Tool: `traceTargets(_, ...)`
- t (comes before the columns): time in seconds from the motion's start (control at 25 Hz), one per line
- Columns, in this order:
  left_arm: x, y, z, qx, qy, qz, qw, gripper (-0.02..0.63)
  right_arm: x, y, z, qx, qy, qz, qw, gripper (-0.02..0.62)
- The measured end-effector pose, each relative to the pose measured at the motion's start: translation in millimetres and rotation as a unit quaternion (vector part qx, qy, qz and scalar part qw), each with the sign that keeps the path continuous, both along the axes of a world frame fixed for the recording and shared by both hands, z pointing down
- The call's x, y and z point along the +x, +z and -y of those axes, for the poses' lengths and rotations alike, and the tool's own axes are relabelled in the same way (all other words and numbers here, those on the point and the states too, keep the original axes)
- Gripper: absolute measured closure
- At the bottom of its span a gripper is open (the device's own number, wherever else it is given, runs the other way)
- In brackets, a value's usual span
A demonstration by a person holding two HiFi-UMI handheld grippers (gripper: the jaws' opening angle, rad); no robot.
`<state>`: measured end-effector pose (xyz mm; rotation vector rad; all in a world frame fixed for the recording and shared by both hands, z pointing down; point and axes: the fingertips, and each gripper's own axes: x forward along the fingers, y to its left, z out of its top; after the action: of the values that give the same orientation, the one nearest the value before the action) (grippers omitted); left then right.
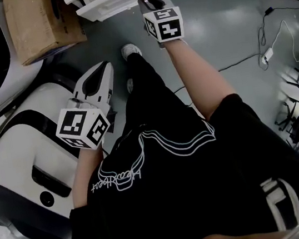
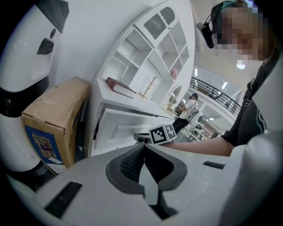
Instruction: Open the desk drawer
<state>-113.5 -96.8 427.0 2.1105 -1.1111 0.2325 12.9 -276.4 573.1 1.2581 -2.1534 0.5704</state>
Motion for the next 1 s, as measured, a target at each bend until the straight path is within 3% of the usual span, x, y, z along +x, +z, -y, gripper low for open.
traceTargets(1.0,15.7,1.5,-74.5,0.017,0.004,0.005,0.9998,0.601,28.0,0.5,-87.8,0.008,0.005,-0.004,1.0,0.506)
